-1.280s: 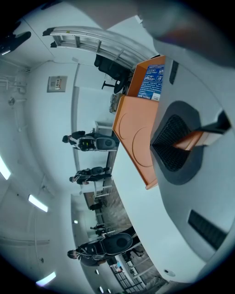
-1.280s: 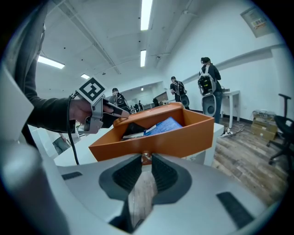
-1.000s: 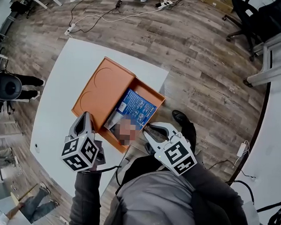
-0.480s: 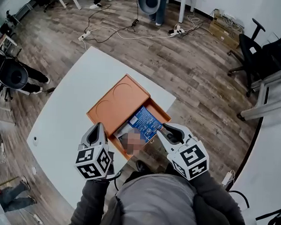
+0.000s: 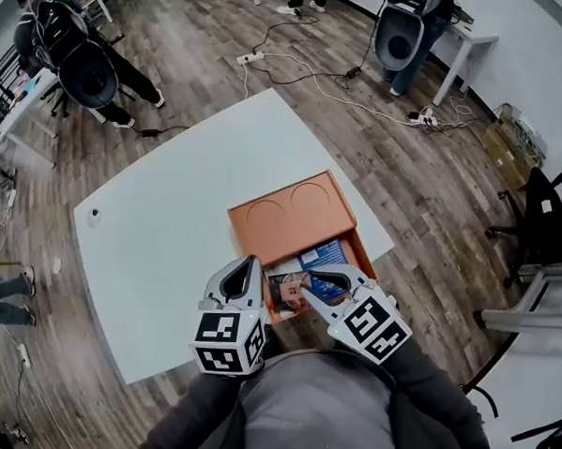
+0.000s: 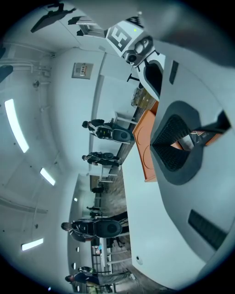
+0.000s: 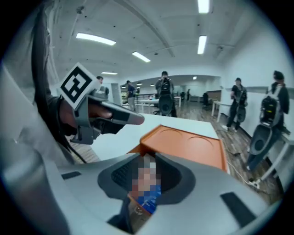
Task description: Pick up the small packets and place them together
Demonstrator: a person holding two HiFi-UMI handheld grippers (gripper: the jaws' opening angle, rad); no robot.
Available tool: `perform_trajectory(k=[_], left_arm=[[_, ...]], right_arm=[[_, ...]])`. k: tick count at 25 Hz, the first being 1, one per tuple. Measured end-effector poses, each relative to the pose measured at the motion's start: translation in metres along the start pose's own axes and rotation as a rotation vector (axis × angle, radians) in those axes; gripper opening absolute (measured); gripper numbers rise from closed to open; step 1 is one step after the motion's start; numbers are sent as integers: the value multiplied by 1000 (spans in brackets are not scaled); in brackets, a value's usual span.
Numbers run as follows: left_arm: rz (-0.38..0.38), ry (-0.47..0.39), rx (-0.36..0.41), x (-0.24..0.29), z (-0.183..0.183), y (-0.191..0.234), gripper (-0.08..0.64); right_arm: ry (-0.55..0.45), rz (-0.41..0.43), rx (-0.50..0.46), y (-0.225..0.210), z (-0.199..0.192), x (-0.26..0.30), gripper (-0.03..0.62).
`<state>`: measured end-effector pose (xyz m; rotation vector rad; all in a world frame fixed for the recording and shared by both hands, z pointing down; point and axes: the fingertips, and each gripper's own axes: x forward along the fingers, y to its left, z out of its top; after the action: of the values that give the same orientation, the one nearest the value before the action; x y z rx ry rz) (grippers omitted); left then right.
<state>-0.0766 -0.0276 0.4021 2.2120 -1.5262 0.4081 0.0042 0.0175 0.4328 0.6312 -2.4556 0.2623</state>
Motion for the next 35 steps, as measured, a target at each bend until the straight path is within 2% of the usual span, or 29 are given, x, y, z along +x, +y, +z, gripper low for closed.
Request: perform_trajectory(k=[2, 4, 8, 11, 16, 21, 24, 35], left_arm=[[31, -2, -23, -4, 1, 1, -3], [62, -3, -44, -7, 2, 4, -3], [99, -3, -84, -15, -2, 15, -3], [135, 0, -112, -21, -4, 23, -3], [237, 8, -177, -37, -11, 40, -3], [299, 19, -221, -46, -23, 52, -3], [318, 27, -245, -54, -32, 62, -3], [288, 10, -222, -49, -17, 60, -3]], right_arm=[[46, 105, -54, 12, -3, 6, 91], [84, 174, -91, 17, -7, 11, 91], [158, 243, -147, 18, -18, 30, 96], [219, 296, -167, 18, -30, 45, 136], [349, 411, -231, 27, -59, 67, 205], [405, 434, -272, 22, -61, 75, 205], [426, 441, -306, 29, -58, 81, 173], [372, 386, -346, 34, -42, 81, 86]])
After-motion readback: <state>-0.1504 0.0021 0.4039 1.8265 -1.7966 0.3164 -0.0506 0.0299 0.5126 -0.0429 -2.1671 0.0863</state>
